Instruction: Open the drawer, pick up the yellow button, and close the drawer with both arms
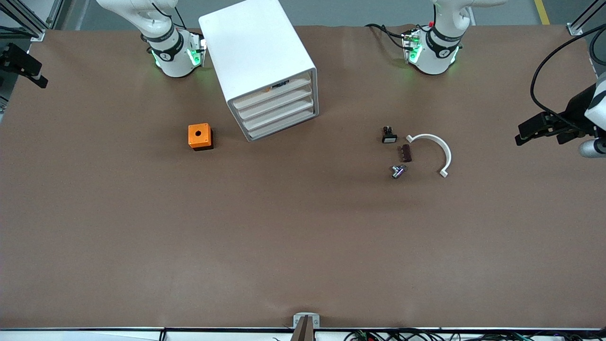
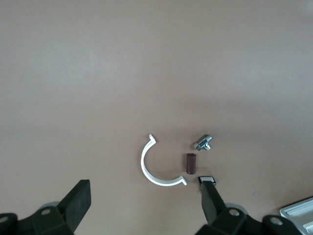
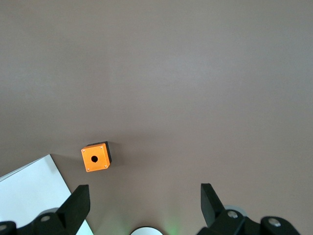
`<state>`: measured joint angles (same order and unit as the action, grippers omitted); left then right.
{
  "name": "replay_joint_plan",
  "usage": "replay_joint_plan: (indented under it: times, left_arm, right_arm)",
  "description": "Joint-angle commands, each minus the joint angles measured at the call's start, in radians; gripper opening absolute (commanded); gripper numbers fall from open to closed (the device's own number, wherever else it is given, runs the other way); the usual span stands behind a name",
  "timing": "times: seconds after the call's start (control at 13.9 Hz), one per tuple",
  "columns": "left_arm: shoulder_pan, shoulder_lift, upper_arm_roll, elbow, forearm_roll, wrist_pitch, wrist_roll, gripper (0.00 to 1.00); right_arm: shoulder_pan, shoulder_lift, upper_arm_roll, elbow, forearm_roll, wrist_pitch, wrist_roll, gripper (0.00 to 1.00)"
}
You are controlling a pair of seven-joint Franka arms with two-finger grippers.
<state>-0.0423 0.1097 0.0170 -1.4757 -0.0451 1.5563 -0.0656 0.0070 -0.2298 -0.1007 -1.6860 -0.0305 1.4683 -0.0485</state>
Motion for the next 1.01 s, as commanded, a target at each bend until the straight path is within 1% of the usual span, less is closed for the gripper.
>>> replay_joint_plan:
  times: [0.0, 0.29, 0.72, 0.93]
  left_arm:
    - [-0.004, 0.04, -0.009, 0.002, 0.039, -0.01, -0.017, 1.0]
    - [-0.036, 0.135, -0.014, -0.002, 0.037, 0.016, -0.034, 1.0]
    - [-0.1, 0.266, -0.015, -0.002, 0.037, 0.094, -0.172, 1.0]
    - [-0.14, 0.284, -0.015, -0.006, 0.037, 0.102, -0.259, 1.0]
  right_arm:
    - [-0.004, -0.005, 0.006, -0.003, -0.006, 0.003, -0.007, 1.0]
    - [-0.004, -0.005, 0.006, -0.006, -0.006, 0.003, -0.007, 1.0]
    - [-0.004, -0.005, 0.006, -0.011, -0.006, 0.001, -0.007, 1.0]
    - [-0.004, -0.005, 0.006, -0.011, -0.006, 0.001, -0.007, 1.0]
